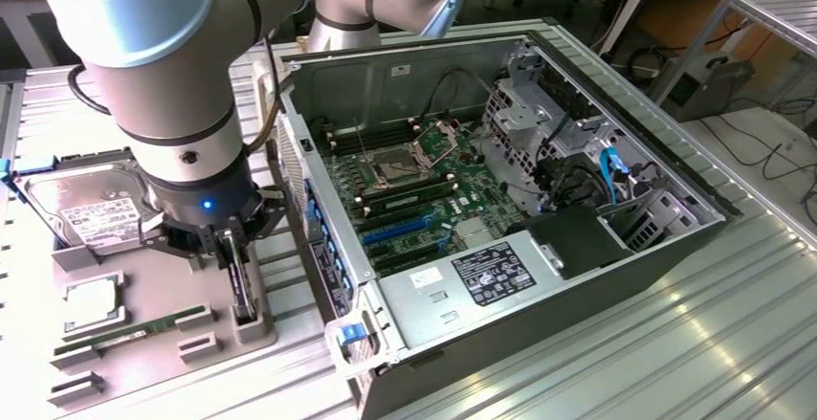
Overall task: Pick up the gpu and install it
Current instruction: 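Pick up the gpu and move the gpu toward the slot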
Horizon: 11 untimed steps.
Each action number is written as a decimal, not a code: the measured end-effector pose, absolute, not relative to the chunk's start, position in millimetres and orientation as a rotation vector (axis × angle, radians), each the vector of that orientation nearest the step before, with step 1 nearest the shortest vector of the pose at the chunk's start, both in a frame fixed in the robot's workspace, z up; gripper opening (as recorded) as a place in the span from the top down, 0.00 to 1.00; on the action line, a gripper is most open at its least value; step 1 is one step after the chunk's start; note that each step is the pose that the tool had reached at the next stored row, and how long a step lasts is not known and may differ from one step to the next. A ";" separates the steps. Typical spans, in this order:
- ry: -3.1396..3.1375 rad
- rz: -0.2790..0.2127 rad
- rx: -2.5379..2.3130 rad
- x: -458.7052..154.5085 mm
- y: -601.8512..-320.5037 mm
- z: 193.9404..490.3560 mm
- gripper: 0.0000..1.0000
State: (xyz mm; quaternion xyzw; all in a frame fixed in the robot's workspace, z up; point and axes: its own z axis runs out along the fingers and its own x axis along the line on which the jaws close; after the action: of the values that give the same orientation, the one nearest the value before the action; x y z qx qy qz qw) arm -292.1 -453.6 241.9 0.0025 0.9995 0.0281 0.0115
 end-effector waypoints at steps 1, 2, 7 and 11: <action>3.118 0.089 0.003 -291.4 -453.6 242.9 0.74; 3.118 0.090 0.000 -290.9 -453.6 244.1 0.74; 3.118 0.091 -0.009 -287.3 -453.6 256.5 0.74; 3.118 0.091 -0.013 -285.7 -453.6 270.0 0.74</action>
State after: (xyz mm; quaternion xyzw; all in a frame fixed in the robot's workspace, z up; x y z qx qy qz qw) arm -285.7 -453.6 270.0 -0.0042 0.9995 0.0290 0.0111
